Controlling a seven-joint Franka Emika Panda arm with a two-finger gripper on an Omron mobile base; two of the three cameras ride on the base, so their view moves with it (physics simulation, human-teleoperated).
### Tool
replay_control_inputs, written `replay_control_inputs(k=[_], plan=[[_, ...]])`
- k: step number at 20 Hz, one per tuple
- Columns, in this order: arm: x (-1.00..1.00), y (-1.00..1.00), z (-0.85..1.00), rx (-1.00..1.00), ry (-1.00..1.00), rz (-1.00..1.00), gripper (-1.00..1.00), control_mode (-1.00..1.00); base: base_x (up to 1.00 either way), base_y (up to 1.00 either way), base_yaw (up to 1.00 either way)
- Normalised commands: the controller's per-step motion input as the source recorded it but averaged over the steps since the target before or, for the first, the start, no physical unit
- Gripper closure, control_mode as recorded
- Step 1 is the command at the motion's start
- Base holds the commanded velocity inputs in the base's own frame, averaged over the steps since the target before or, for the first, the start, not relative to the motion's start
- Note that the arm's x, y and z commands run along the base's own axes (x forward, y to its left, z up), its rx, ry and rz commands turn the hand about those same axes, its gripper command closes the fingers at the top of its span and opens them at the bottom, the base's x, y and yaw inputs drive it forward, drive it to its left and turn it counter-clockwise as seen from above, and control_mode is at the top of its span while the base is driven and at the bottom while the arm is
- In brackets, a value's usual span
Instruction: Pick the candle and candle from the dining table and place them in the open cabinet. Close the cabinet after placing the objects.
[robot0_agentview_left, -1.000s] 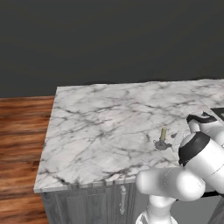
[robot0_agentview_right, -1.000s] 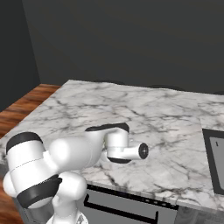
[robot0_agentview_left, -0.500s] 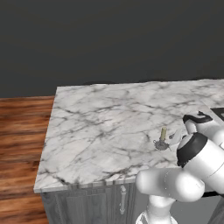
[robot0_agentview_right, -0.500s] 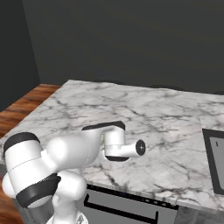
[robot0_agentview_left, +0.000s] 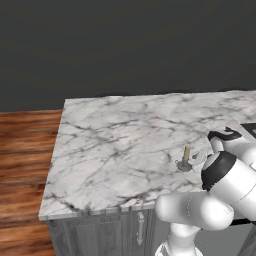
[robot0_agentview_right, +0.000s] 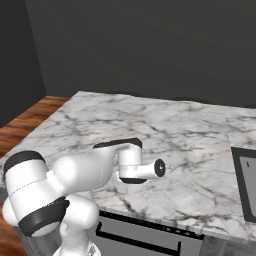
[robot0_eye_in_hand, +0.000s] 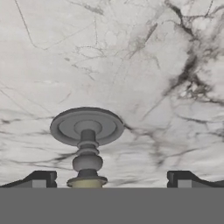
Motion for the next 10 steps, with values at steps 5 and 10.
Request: replay_control_inputs(k=[5,10], plan=[[0.01,0.13,-0.12,0.00,0.00,0.00,-1.00,-1.00,0.00,0.00,0.00],[0.05,0.04,-0.16,0.00,0.00,0.00,-1.00,-1.00,0.00,0.00,0.00]])
